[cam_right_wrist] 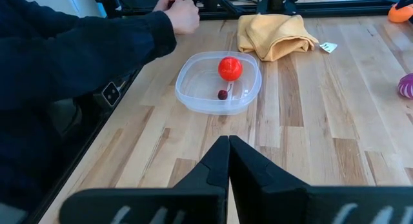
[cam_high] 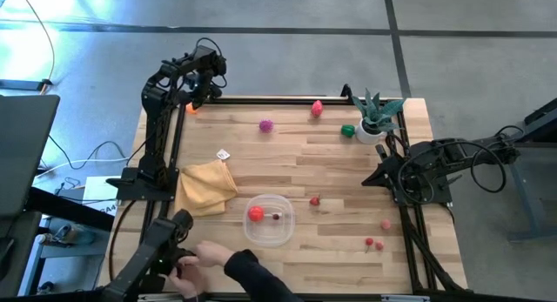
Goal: Pick and placing Produce into tupperware
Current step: Put the orange into the transparent bin, then put the red onion into the transparent bin
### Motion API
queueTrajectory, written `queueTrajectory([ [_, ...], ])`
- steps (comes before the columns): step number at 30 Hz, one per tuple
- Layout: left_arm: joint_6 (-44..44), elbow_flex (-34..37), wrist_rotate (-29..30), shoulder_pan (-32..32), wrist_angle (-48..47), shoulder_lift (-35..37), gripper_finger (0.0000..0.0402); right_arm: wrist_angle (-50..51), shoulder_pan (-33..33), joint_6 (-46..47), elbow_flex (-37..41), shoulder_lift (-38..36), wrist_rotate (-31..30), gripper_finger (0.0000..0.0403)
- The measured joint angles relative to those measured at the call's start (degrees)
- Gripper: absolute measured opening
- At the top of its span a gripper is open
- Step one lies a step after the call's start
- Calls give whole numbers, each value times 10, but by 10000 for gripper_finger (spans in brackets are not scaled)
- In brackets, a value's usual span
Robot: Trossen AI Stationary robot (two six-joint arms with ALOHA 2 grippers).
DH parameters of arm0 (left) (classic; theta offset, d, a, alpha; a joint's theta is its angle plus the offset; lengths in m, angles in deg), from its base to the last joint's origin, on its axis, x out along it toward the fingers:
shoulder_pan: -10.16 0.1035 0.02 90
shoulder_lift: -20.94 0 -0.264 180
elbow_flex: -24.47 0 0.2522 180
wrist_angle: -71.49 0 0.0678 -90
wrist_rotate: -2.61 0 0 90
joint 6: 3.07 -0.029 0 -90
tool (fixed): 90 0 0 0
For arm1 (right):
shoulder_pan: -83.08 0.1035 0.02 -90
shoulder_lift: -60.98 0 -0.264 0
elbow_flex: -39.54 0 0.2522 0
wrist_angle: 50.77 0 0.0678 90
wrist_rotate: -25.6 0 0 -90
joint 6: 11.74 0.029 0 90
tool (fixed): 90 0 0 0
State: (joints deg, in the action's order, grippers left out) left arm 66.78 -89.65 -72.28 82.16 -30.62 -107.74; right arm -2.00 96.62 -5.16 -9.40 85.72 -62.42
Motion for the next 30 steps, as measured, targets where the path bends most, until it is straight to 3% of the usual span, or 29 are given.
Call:
queueTrajectory([
  [10,-22,7,-77,-10,-3,0,0,0,0,-1,0,0,0,0],
  [15,-55,-20,-72,-13,-17,0,0,0,0,-1,0,0,0,0],
  [23,-188,-78,-66,-43,-8,0,0,0,0,0,0,0,0,0],
  [30,-306,-135,-85,-108,11,0,0,0,0,-1,0,0,0,0],
])
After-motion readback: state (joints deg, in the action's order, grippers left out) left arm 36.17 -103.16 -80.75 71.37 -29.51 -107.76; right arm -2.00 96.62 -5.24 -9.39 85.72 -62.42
